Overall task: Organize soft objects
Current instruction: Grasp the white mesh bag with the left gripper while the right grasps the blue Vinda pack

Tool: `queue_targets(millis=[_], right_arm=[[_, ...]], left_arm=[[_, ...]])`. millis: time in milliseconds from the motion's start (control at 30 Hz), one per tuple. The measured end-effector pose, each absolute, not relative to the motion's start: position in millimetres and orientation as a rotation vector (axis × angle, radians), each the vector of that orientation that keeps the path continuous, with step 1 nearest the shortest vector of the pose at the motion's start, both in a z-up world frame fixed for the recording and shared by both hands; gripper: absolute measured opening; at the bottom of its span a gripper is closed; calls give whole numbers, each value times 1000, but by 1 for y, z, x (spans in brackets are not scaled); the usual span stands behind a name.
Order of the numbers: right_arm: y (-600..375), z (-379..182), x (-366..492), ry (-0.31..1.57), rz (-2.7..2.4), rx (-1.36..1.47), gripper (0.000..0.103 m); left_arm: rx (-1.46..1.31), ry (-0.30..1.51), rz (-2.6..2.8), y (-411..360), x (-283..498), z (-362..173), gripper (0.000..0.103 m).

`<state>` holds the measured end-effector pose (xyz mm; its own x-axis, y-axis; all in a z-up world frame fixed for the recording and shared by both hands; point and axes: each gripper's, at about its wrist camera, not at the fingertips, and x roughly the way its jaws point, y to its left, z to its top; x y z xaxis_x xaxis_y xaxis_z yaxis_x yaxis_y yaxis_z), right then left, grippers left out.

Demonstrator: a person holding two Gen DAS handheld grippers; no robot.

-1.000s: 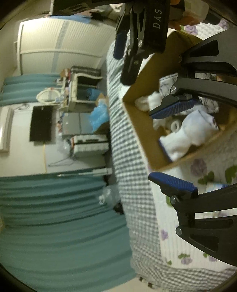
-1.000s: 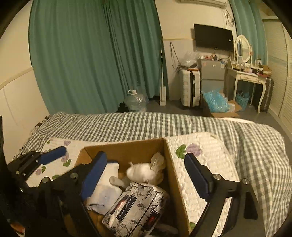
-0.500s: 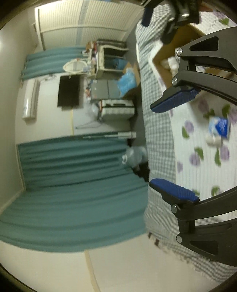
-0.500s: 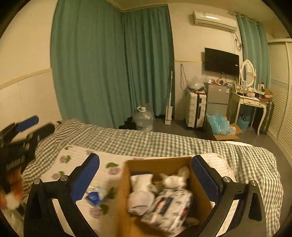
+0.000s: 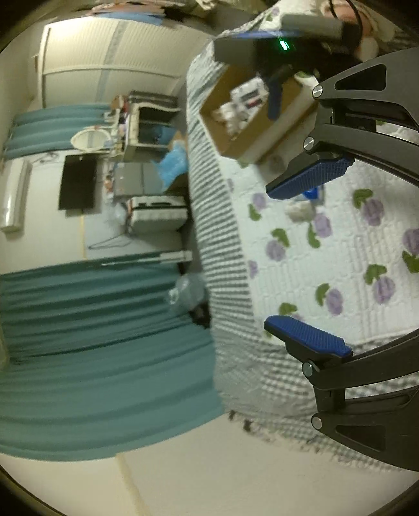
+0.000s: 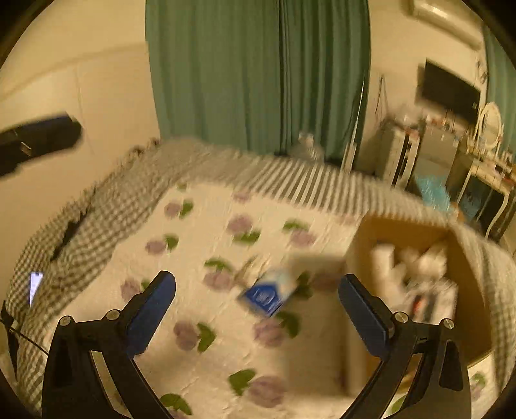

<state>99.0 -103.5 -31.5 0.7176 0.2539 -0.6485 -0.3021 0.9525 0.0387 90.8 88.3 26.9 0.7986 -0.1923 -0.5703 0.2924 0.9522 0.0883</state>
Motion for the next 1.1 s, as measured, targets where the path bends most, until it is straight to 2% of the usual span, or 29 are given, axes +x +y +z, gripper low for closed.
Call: queue_targets(millis=[333, 467, 600, 700, 767, 933, 1033, 1100], right_arm=[[-89, -142, 142, 881, 187, -88, 102], [-85, -160, 161, 883, 173, -97, 102], [-77, -178, 185, 889, 159, -111, 99], [-79, -193, 200, 910, 147, -95, 84], [-84, -200, 205, 916, 148, -57, 74], [-87, -198, 201, 881, 128, -42, 66], [-91, -194, 193, 854, 102, -47, 57], [-97, -190, 189, 843, 85, -32, 56]], left_arm=[[166, 787, -344, 70, 162, -81, 76], [257, 762, -380, 50, 177, -110, 76], [218, 755, -417, 46, 190, -131, 76], [169, 792, -419, 46, 208, -147, 76], [165, 807, -410, 44, 215, -152, 72], [188, 800, -435, 36, 210, -154, 72], [195, 810, -437, 32, 208, -158, 72], [185, 822, -441, 29, 209, -160, 72]])
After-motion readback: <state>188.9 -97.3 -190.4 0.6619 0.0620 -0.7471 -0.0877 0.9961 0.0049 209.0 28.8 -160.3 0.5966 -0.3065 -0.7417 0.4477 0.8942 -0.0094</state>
